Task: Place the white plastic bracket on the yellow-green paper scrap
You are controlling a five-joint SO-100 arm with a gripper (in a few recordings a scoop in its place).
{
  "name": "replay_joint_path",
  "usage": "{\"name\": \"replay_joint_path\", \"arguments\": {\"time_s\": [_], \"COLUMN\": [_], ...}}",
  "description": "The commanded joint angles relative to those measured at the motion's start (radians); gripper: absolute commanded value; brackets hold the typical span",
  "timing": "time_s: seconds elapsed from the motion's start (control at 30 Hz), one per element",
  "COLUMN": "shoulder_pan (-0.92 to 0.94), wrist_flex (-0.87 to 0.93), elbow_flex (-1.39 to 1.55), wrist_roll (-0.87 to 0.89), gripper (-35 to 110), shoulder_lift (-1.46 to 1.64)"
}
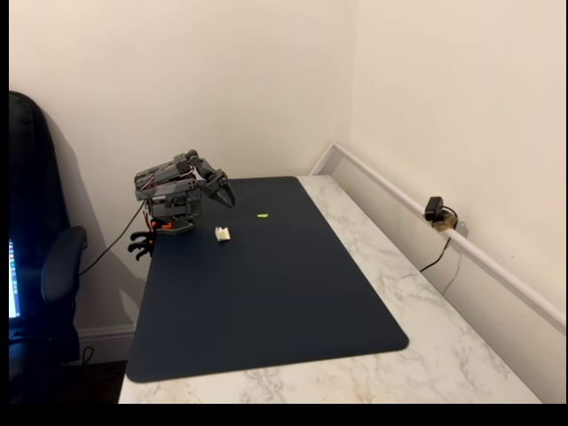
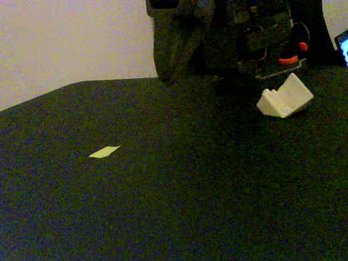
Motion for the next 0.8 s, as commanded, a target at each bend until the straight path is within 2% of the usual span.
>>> {"name": "replay_joint_path", "arguments": {"time_s": [0.0, 0.77], "shoulder_pan": [0.011, -0.008], "wrist_flex": [0.038, 0.043], "elbow_flex": [0.008, 0.008], "wrist_roll": [-0.015, -0.028], "gripper": [0, 1], "shoulder_lift": [0.032, 0.032]}}
